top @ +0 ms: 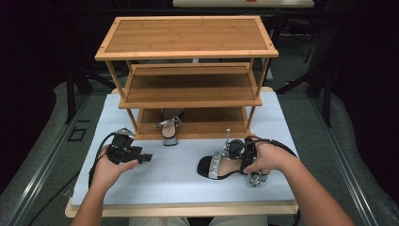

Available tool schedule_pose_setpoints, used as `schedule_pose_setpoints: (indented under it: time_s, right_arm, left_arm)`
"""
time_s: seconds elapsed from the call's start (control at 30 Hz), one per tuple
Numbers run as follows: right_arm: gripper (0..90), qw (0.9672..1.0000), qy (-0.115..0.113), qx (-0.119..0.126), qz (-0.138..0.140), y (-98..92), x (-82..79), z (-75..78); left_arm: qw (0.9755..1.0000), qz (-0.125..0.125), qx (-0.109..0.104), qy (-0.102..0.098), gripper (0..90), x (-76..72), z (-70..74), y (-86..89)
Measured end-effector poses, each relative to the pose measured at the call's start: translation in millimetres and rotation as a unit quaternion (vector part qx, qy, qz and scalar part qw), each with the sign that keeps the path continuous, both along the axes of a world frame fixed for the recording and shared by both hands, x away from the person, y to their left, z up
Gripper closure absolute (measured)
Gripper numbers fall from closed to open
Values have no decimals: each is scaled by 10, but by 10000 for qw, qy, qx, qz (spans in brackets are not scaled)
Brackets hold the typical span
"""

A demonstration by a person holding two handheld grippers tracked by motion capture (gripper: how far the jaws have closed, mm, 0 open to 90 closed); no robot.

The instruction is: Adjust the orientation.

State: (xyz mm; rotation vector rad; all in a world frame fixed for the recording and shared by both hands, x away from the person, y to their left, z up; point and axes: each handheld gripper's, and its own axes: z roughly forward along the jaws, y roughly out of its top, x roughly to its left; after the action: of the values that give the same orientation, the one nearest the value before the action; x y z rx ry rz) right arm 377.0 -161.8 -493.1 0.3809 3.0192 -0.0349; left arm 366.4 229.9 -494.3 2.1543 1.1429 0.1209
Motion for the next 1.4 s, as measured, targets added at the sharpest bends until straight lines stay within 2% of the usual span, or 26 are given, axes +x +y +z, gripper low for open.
schedule_pose_setpoints:
  time_s: [0.07,0.2,0.3,0.53,0.67,0.97,1.23,1.4]
  right_arm:
    - [335,9999,48,-87,-8,-1,7,-43]
    - [344,9997,198,19,-110,-15,16,-124]
    - [349,9995,257,-37,-167,-12,20,-161]
    - [366,9995,222,-183,-121,14,44,-224]
    - [396,9993,223,-219,-200,32,45,-235]
    - [408,9990,270,62,-339,-32,56,-233]
    - [411,9992,234,90,-301,-37,50,-224]
    - [413,9991,198,228,-309,-44,42,-178]
  left_arm:
    - [10000,1,3,-1,381,0,-1,1]
    - [10000,4,12,15,382,2,-7,0]
    - [10000,13,32,23,382,6,-15,1]
    - [10000,35,31,41,382,7,-25,2]
    - [10000,45,19,26,381,8,-25,10]
    - [10000,51,16,33,382,11,-28,14]
    - [10000,59,19,44,382,14,-33,11]
    - [10000,63,17,44,381,15,-34,21]
